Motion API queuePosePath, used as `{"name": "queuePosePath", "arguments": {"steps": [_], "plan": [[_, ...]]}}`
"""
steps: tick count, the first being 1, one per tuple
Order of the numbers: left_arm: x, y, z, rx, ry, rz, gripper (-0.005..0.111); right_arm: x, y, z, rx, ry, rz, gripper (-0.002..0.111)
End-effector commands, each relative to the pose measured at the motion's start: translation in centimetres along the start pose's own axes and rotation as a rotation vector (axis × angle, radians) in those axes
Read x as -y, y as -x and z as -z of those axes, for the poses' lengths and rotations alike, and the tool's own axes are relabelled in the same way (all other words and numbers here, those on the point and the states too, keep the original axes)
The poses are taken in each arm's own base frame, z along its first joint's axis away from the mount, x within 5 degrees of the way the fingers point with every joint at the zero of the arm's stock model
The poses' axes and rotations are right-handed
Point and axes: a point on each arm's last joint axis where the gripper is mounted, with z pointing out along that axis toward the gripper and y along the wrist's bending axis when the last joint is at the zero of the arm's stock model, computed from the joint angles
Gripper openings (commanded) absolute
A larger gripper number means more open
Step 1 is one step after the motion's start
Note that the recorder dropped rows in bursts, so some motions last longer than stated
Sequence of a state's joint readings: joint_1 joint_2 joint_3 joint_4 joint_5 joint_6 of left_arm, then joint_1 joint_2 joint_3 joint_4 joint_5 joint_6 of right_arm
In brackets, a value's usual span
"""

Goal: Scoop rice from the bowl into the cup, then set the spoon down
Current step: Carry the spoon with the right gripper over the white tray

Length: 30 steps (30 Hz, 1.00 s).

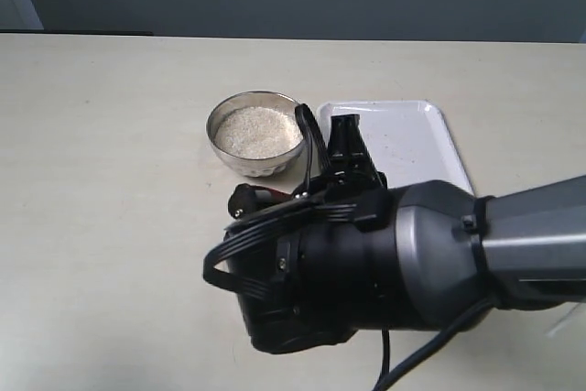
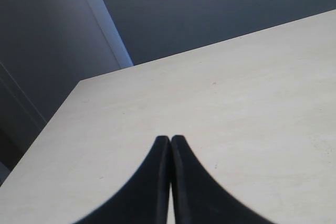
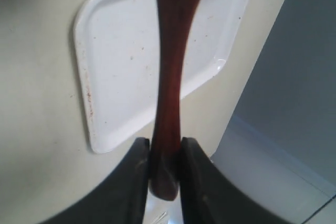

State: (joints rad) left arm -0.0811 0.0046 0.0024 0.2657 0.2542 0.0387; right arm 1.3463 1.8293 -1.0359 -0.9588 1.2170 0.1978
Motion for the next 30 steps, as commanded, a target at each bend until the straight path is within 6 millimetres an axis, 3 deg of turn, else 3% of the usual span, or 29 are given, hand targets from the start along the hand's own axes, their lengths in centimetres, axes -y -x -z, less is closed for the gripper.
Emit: {"name": "queuePosePath", "arguments": {"steps": [1, 12, 19, 26, 27, 30], "plan": [[0.0, 0.2, 0.1, 0.014, 0.001, 0.006, 0.001, 0.3, -0.1, 0.1, 0.007, -0.038, -0.001, -0.001], [0.0, 0.2, 0.1, 0.014, 0.001, 0.006, 0.001, -0.1, -1.2, 0.7, -0.009, 0.123, -0.151, -0.001], [0.0, 0.2, 0.1, 0.014, 0.001, 0.006, 0.001, 1.7, -2.8, -0.8, 0.01, 0.266, -0.368, -0.001], [0.0, 0.2, 0.1, 0.014, 0.001, 0.006, 0.001, 5.0, -6.4, -5.3, -0.01, 0.466, -0.738, -0.001], [0.0, 0.2, 0.1, 0.014, 0.001, 0.006, 0.001, 5.7, -8.1, -7.2, -0.064, 0.534, -0.864, -0.001], [0.0, 0.2, 0.1, 0.014, 0.001, 0.006, 0.001, 6.5, -10.9, -10.1, -0.13, 0.645, -1.058, -0.001]]}}
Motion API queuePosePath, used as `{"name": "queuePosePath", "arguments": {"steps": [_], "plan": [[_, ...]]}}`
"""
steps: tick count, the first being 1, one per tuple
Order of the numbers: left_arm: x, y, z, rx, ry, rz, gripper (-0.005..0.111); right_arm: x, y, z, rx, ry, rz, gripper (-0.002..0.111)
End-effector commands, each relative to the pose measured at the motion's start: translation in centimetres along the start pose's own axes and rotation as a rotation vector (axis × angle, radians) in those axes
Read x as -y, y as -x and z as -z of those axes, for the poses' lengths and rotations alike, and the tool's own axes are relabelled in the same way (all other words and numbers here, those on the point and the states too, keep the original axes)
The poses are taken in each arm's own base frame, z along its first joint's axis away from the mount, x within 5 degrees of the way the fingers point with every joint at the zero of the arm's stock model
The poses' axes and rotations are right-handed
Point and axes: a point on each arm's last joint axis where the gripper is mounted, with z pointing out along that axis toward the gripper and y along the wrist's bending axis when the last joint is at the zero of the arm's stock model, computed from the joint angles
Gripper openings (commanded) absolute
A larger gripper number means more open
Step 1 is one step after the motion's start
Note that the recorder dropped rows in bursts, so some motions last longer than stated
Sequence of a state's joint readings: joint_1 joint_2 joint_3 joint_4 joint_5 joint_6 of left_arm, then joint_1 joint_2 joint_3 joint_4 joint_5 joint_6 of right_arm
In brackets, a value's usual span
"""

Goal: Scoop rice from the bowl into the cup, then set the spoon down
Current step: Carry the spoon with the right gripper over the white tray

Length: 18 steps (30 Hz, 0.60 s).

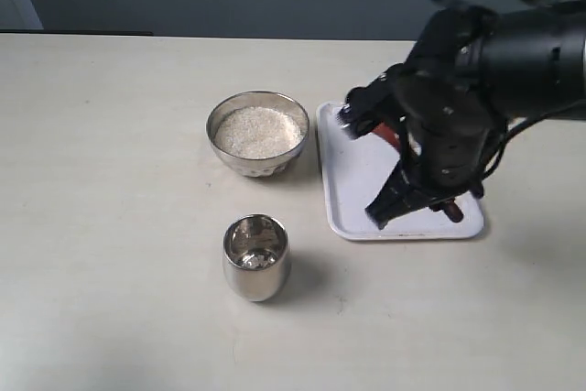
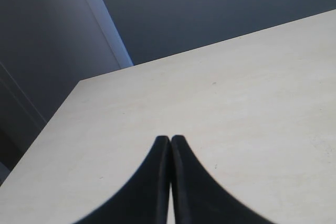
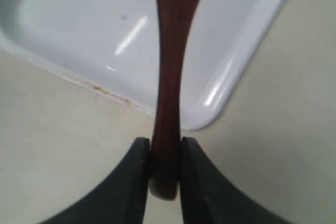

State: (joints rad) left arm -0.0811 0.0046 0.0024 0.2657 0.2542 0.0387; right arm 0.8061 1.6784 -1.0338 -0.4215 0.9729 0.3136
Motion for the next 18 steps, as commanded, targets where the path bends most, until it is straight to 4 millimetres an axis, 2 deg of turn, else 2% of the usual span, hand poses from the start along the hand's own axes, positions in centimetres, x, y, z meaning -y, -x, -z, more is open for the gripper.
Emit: {"name": "queuePosePath", "arguments": {"steps": [1, 4, 9, 11, 14, 15, 18], "plan": [[0.0, 0.2, 0.1, 0.014, 0.001, 0.006, 0.001, 4.3, -0.7, -1.6, -0.048, 0.118, -0.207, -0.001], [0.0, 0.2, 0.1, 0.014, 0.001, 0.006, 0.001, 6.0, -1.1, -2.2, -0.061, 0.161, -0.221, -0.001], [0.0, 0.2, 0.1, 0.014, 0.001, 0.006, 0.001, 8.5, -2.2, -3.0, -0.109, 0.204, -0.339, -0.001], [0.0, 0.2, 0.1, 0.014, 0.001, 0.006, 0.001, 8.5, -2.6, -3.1, -0.142, 0.294, -0.337, -0.001], [0.0, 0.2, 0.1, 0.014, 0.001, 0.006, 0.001, 7.9, -2.0, -3.0, -0.078, 0.39, -0.293, -0.001], [0.0, 0.2, 0.1, 0.014, 0.001, 0.006, 0.001, 7.9, -1.5, -3.4, -0.043, 0.39, -0.297, -0.001], [0.0, 0.2, 0.1, 0.014, 0.001, 0.006, 0.001, 7.8, -0.2, -5.2, -0.081, 0.401, -0.296, -0.001]]}}
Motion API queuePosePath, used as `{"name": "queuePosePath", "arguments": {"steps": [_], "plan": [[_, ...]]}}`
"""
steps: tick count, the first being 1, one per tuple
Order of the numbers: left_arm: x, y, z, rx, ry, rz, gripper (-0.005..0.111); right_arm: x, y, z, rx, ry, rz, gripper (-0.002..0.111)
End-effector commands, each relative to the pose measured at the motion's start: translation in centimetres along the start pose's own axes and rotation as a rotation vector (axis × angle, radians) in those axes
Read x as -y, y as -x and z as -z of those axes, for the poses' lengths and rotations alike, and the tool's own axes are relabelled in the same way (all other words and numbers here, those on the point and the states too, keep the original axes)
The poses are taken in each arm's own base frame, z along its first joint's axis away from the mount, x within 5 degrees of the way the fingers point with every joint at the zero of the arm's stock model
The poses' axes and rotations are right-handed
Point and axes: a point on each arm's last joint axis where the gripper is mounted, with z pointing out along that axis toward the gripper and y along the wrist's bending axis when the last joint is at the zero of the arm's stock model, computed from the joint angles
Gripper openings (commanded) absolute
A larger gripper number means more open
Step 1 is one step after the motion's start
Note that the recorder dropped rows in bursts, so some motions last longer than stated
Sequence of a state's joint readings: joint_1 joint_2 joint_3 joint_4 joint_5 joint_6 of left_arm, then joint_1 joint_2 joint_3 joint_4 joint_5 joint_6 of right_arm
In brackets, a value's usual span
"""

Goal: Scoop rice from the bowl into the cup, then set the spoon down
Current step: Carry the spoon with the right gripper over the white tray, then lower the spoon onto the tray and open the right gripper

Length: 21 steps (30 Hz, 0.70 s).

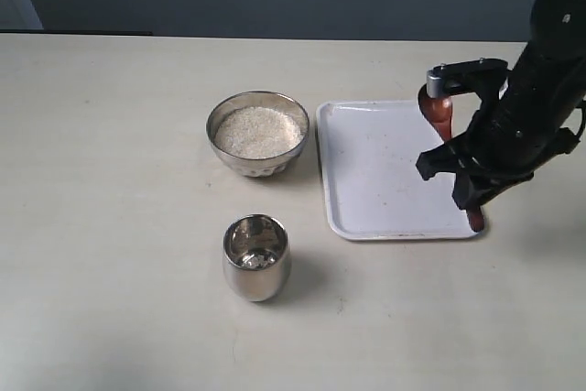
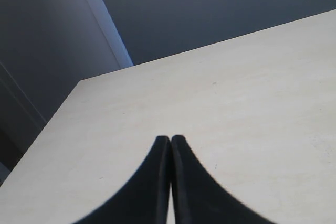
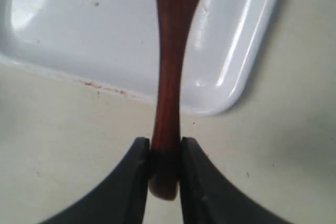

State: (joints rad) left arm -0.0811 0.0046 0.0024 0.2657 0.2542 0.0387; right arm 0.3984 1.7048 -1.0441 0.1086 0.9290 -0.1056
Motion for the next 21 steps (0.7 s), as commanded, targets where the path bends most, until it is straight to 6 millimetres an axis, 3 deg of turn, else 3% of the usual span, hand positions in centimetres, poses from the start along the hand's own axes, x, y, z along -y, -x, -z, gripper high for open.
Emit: {"name": "queuePosePath", "arguments": {"steps": [1, 8, 13, 21], "plan": [[0.0, 0.2, 0.1, 0.014, 0.001, 0.006, 0.001, 0.5, 2.5, -2.3, -0.027, 0.008, 0.0, -0.001], [0.0, 0.2, 0.1, 0.014, 0.001, 0.006, 0.001, 0.9, 7.9, -2.9, -0.195, 0.019, 0.037, -0.001], [0.0, 0.2, 0.1, 0.014, 0.001, 0.006, 0.001, 1.0, 11.8, -2.6, -0.107, 0.014, 0.055, -0.001], [0.0, 0.2, 0.1, 0.014, 0.001, 0.006, 0.001, 1.1, 12.8, -5.1, -0.137, 0.037, 0.042, -0.001]]}}
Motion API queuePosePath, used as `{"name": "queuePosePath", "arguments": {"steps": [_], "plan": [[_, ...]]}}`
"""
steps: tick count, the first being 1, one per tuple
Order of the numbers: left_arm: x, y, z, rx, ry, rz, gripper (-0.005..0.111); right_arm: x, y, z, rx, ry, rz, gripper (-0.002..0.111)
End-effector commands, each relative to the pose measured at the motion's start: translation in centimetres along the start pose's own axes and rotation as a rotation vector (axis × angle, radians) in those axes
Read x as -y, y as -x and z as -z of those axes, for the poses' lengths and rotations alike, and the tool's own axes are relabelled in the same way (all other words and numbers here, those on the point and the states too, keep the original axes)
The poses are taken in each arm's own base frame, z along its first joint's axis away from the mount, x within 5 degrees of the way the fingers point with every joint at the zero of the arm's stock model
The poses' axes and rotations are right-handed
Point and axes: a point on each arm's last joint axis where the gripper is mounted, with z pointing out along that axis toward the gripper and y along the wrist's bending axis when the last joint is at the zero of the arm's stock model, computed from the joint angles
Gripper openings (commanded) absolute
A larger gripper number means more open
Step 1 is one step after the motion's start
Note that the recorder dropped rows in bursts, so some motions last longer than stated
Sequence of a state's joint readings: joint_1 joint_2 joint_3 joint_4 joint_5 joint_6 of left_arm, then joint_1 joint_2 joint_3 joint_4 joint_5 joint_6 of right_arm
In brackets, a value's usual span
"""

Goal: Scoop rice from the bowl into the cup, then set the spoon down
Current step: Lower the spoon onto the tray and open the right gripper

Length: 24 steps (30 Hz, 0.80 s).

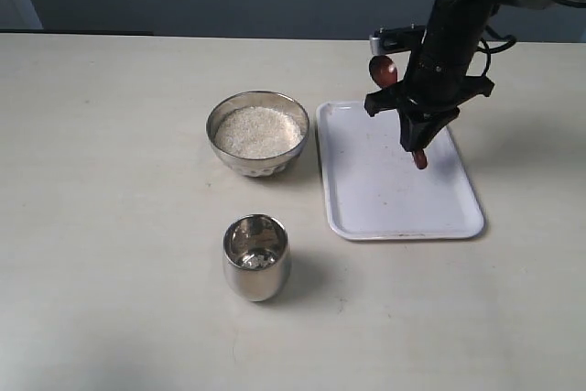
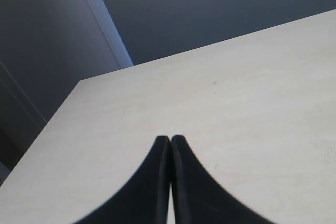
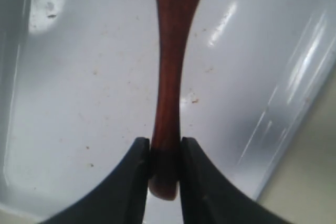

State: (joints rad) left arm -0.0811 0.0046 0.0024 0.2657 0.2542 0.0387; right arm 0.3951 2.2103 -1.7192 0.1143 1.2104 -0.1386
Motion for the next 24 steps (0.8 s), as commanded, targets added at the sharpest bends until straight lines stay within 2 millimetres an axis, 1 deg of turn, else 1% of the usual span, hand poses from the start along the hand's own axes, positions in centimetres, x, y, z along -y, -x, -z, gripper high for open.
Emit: {"name": "queuePosePath", "arguments": {"steps": [1, 5, 13, 17, 20, 24], "plan": [[0.0, 0.2, 0.1, 0.014, 0.001, 0.006, 0.001, 0.2, 0.2, -1.1, -0.03, 0.017, -0.004, -0.001], [0.0, 0.2, 0.1, 0.014, 0.001, 0.006, 0.001, -0.2, 0.3, -1.6, -0.039, 0.029, -0.001, -0.001], [0.0, 0.2, 0.1, 0.014, 0.001, 0.006, 0.001, -2.0, 0.4, -2.0, -0.049, 0.025, 0.033, -0.001], [0.0, 0.2, 0.1, 0.014, 0.001, 0.006, 0.001, -2.6, 0.3, -2.3, -0.058, 0.023, 0.047, -0.001], [0.0, 0.2, 0.1, 0.014, 0.001, 0.006, 0.001, -2.7, -0.3, -3.1, -0.094, 0.019, 0.05, -0.001], [0.0, 0.2, 0.1, 0.014, 0.001, 0.006, 0.001, -2.3, -1.8, -4.8, -0.176, -0.001, 0.048, -0.001]]}}
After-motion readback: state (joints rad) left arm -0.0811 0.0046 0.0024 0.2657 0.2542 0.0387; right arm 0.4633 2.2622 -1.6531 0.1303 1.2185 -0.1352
